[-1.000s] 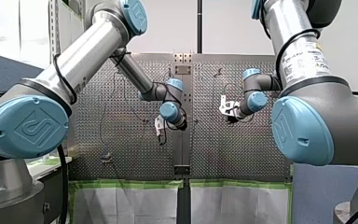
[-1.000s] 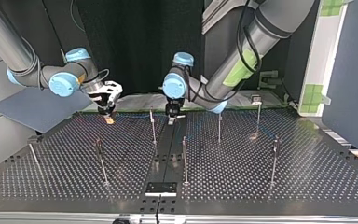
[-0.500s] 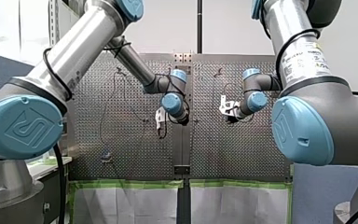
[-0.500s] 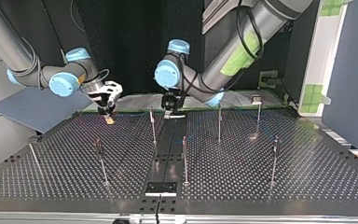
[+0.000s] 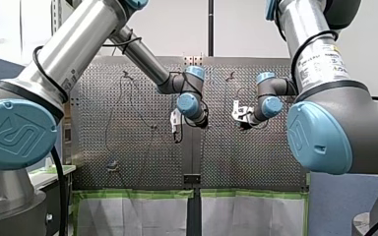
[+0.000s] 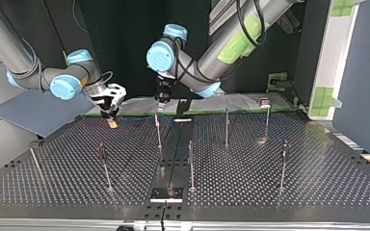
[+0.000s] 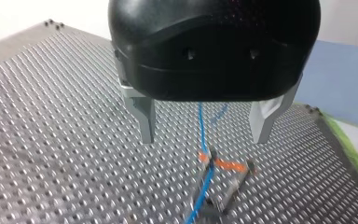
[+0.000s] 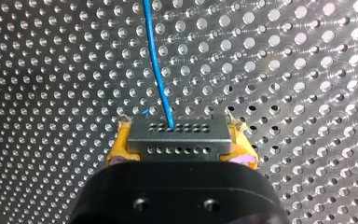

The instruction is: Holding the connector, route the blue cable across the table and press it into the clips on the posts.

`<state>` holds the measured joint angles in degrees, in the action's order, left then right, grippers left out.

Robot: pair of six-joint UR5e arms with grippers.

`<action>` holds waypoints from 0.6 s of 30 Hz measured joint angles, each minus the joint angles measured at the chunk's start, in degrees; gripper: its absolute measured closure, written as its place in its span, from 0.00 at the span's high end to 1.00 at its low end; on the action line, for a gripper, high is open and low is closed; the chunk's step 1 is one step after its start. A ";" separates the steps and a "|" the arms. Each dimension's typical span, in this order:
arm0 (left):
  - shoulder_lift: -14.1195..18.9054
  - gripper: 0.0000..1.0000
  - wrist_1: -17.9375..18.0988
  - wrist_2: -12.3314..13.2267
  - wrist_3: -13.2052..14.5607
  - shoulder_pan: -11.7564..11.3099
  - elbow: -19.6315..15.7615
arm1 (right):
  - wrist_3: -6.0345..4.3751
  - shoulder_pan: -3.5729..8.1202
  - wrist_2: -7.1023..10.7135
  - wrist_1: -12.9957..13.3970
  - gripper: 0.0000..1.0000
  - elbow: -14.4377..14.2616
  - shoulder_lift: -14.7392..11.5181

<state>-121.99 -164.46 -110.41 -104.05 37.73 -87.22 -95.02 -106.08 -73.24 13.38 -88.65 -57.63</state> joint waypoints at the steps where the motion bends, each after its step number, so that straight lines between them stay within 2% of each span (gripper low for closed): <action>1: -0.02 1.00 0.43 -0.39 -0.40 0.45 0.10 | -0.03 0.13 0.04 -0.02 0.00 0.00 0.00; 5: -0.53 1.00 2.26 -1.67 -2.02 2.58 1.19 | -0.08 0.64 0.09 -0.14 0.00 0.00 0.00; 9: -1.28 1.00 2.33 -2.14 -2.69 4.52 2.91 | -0.09 1.22 0.11 -0.54 0.00 0.00 0.00; 14: -3.69 1.00 0.02 -2.47 -3.05 5.40 5.77 | -0.04 1.82 0.12 -0.81 0.00 0.00 -0.05; 18: -6.07 1.00 -2.34 -2.98 -3.42 5.22 8.21 | 0.03 2.17 0.12 -0.86 0.00 0.00 -0.06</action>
<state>-128.05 -166.80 -113.38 -107.47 42.95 -79.01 -94.99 -103.90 -73.13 12.53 -88.65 -57.69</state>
